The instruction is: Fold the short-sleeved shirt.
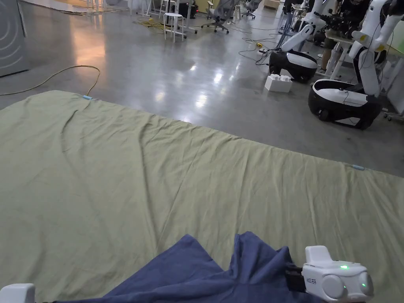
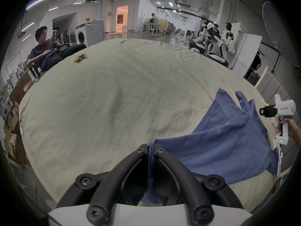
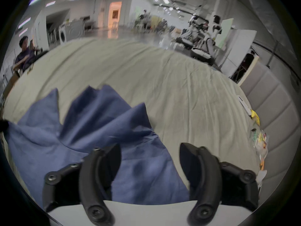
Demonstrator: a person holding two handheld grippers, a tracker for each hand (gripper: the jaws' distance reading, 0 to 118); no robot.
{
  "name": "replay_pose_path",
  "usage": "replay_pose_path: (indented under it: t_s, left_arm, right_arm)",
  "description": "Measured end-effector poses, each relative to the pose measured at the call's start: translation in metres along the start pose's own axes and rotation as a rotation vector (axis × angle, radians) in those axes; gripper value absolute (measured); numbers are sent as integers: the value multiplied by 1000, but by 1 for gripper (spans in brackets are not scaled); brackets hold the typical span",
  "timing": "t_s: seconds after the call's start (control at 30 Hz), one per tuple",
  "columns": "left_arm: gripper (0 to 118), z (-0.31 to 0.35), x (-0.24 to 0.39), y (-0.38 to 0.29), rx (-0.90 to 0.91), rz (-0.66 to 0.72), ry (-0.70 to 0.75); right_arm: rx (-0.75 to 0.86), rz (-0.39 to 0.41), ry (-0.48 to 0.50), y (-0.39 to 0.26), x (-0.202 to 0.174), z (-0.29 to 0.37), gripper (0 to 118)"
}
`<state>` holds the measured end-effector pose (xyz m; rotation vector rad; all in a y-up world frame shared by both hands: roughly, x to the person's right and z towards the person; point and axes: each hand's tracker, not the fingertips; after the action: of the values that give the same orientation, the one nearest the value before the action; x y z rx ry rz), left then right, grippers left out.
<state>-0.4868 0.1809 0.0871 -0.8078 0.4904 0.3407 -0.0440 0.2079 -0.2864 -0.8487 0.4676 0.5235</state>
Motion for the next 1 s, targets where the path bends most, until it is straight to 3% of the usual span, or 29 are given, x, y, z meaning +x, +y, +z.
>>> replay_pose_path:
  t_s: [0.1, 0.23, 0.3, 0.33, 0.4, 0.43, 0.57, 0.67, 0.8, 1.0]
  left_arm:
    - [6, -4, -2, 0, 4, 10, -2]
    - [6, 27, 22, 11, 24, -7, 26]
    - [6, 39, 32, 12, 21, -7, 28]
    - [6, 41, 36, 11, 24, -11, 32]
    - [6, 41, 35, 15, 20, -14, 33]
    - [6, 43, 37, 14, 26, -18, 34]
    - [6, 53, 43, 19, 60, -21, 32]
    - [6, 51, 37, 28, 75, -30, 21]
    - [6, 60, 36, 42, 127, -36, 1]
    - [6, 85, 47, 78, 243, -60, -56]
  right_arm:
    - [-28, 10, 27, 2, 1, -24, 87]
    - [-54, -42, 65, -1, 4, -47, 85]
    - [-22, -113, 101, -1, 5, -43, 53]
    - [-16, -132, 137, -1, 5, -45, 44]
    - [9, -60, 88, -4, -3, -41, 14]
    - [17, -41, 91, -7, -6, -39, 7]
    - [54, -38, 49, -17, -11, -31, 6]
    - [135, -86, 15, -16, -16, 9, 5]
    - [220, -169, 5, -10, 2, 48, 5]
    - [357, -190, -57, -3, 31, 114, 5]
